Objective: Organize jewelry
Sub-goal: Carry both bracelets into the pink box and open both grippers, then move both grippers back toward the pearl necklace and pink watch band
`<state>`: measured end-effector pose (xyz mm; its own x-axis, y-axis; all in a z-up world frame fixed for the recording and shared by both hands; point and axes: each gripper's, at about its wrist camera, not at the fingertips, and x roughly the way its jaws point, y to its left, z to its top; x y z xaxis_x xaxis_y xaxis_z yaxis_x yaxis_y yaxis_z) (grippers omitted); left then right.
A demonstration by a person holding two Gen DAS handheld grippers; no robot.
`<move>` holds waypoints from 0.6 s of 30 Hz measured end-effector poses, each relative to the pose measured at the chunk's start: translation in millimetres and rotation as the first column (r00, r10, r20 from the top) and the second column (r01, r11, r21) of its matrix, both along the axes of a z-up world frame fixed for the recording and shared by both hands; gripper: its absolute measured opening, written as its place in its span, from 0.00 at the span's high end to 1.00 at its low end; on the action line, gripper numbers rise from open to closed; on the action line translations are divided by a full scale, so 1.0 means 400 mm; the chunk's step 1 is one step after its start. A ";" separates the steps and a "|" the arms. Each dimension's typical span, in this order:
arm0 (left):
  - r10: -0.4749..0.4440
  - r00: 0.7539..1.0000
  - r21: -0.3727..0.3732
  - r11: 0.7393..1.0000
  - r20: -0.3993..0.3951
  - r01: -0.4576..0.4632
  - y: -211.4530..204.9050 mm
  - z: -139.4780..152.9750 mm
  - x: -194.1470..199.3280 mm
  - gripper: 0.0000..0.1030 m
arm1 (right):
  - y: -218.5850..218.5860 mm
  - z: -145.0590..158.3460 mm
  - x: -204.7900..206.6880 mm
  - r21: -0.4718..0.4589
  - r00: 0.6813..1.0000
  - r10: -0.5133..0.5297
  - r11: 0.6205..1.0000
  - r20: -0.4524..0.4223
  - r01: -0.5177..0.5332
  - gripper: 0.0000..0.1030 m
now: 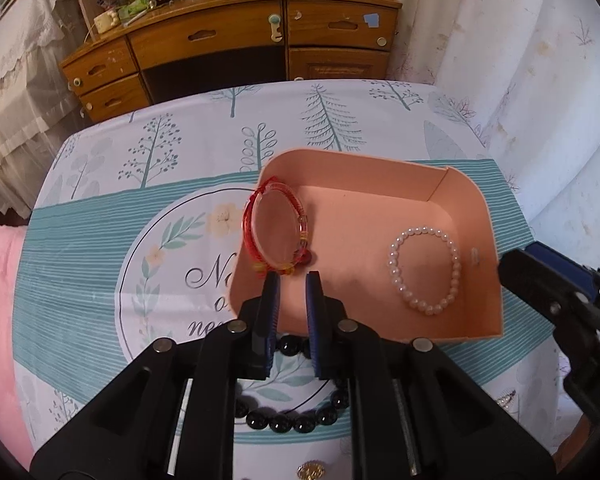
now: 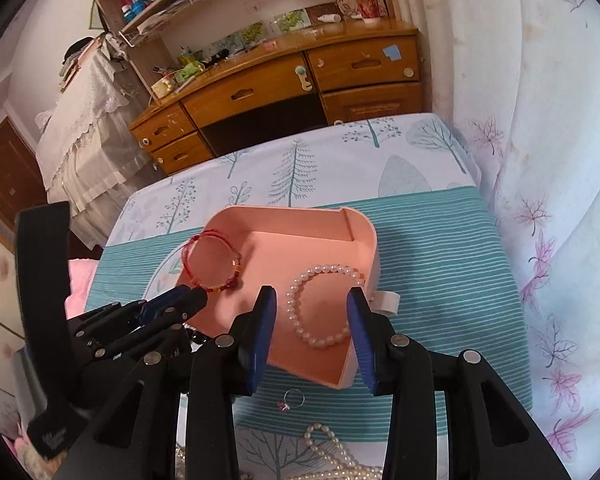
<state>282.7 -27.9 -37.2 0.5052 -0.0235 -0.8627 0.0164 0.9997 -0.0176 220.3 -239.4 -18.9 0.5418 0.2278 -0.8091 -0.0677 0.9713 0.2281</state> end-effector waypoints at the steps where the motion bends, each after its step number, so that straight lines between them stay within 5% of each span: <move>1: 0.003 1.000 -0.012 1.000 -0.006 -0.003 0.007 0.005 -0.002 0.79 | 0.000 0.008 -0.010 0.003 1.000 0.003 1.000 0.003 -0.003 0.64; 3: 0.015 1.000 -0.039 0.999 -0.008 -0.015 0.022 0.021 -0.013 0.55 | 0.001 0.025 -0.030 0.008 1.000 0.013 1.000 0.015 -0.013 0.64; 5: 0.029 1.000 -0.066 0.997 0.009 -0.029 0.037 0.045 -0.030 0.47 | 0.006 0.044 -0.048 0.007 0.999 0.024 1.000 0.027 -0.024 0.64; 18: 0.039 0.997 -0.102 0.994 0.061 -0.033 0.094 0.196 -0.170 0.47 | 0.037 0.151 -0.221 -0.017 0.994 0.096 0.995 0.058 -0.095 0.64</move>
<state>214.5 9.9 41.3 0.5606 -0.0897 -0.8232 -0.0155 0.9928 -0.1188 131.9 -224.7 41.5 0.5649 0.2691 -0.7801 -0.1732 0.9629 0.2068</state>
